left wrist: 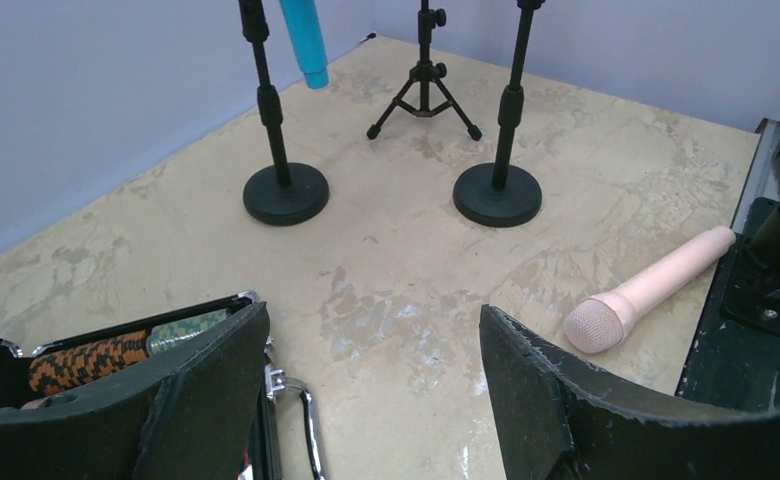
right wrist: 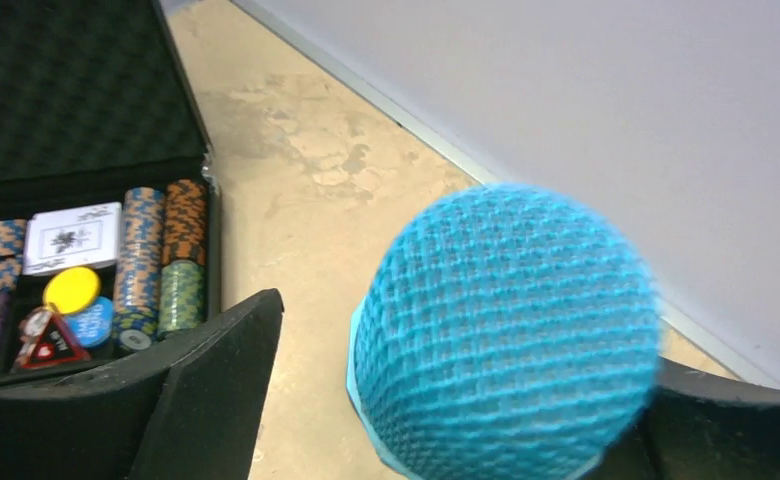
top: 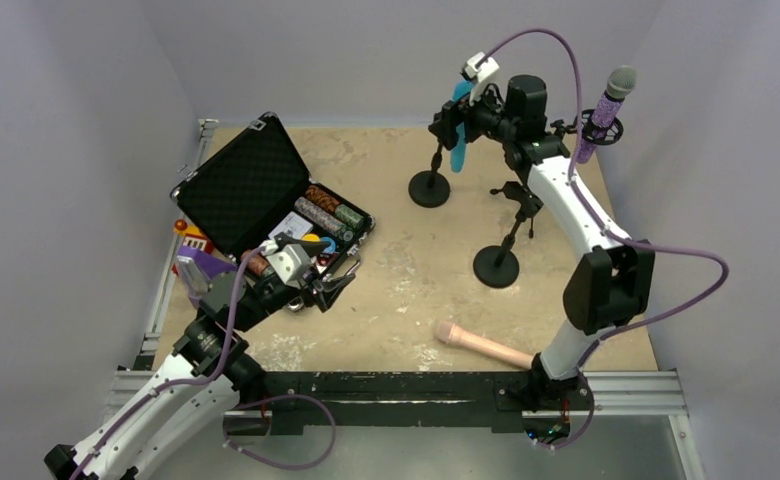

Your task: Attach the microphones to the stand

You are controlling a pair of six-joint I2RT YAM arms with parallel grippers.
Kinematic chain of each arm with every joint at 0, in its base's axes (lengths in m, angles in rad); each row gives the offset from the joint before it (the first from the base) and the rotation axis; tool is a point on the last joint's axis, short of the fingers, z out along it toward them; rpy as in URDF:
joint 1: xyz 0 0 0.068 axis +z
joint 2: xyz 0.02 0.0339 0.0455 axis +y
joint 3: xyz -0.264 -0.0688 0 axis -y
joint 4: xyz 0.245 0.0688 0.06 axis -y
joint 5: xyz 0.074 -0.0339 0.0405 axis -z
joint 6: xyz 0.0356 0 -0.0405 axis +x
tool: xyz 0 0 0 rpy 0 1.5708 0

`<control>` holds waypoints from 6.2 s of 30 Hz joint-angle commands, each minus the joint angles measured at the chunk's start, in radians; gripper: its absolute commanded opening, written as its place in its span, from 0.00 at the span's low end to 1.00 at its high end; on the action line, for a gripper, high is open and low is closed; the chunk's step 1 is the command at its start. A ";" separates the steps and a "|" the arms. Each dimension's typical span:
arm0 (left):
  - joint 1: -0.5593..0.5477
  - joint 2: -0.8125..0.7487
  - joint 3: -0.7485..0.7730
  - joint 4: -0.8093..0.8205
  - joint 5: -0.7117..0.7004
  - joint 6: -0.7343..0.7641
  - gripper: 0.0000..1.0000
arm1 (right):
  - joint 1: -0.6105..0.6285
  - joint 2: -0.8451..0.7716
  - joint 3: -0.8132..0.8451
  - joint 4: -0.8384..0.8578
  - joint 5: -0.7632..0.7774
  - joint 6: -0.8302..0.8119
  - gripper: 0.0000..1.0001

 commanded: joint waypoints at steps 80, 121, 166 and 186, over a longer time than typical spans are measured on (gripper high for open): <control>-0.002 0.096 -0.130 0.211 0.088 -0.605 0.96 | 0.332 -0.257 -0.182 -0.721 -0.437 -0.476 0.03; -0.091 0.711 0.251 0.811 0.054 -0.841 0.68 | 0.255 -0.416 -0.275 0.006 -0.640 0.269 0.04; -0.019 0.565 0.526 -0.040 0.274 -0.145 0.00 | -0.461 -0.642 -0.253 -0.913 -0.287 -0.635 0.90; -0.015 0.875 0.762 0.194 0.474 -0.167 0.00 | -0.466 -0.520 -0.157 -1.123 -0.536 -0.935 0.16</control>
